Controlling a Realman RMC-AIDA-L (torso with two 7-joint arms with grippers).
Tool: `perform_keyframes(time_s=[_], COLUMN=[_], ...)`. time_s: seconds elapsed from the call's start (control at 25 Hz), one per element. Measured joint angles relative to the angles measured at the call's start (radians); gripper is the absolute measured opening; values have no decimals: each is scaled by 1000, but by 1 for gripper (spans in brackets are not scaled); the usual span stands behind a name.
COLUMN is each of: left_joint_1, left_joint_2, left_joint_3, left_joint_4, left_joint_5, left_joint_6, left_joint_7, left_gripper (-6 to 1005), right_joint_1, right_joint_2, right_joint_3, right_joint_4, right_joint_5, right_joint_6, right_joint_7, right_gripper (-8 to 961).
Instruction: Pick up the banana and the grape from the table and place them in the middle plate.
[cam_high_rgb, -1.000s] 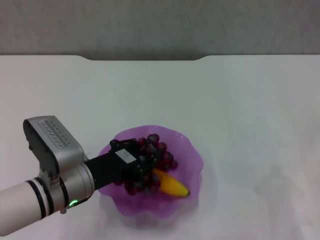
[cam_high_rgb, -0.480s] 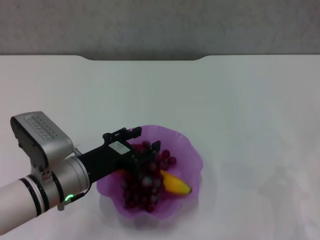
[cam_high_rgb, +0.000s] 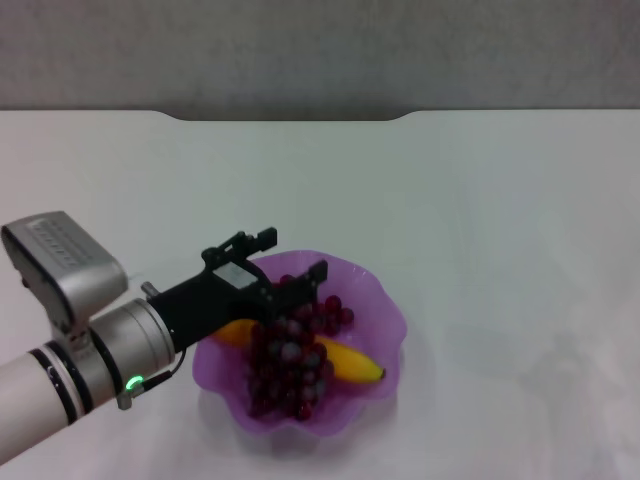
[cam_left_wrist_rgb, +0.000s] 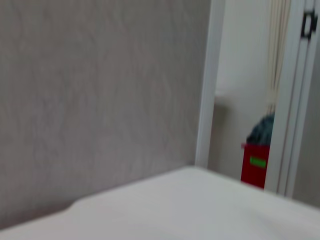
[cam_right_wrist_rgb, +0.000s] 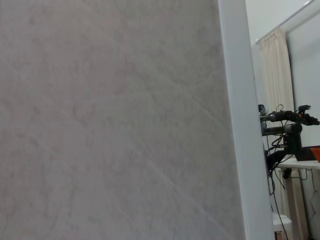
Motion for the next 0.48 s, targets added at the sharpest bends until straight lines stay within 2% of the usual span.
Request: perform_keyframes(time_s=[0.12,0.24,0.48], left_joint_1=[8,38,69], left_joint_2=[2,-1,-5], left_joint_3=[-10,-25,-20], left_joint_4=[6,13,79], left_joint_5=[-43,-103,-275], left_joint_6=[-55,-137,-255], left_joint_7=[32,128,300], left_gripper=[903,757,629], right_joint_1=[3,9,26], right_joint_2=[0,0,1], right_joint_3=[0,-4,-26], right_joint_4=[3,13,39], right_joint_5=[0,0,-1], right_joint_6=[0,0,-6], right_joint_7=[0,0,0], right_gripper=[5,6,6])
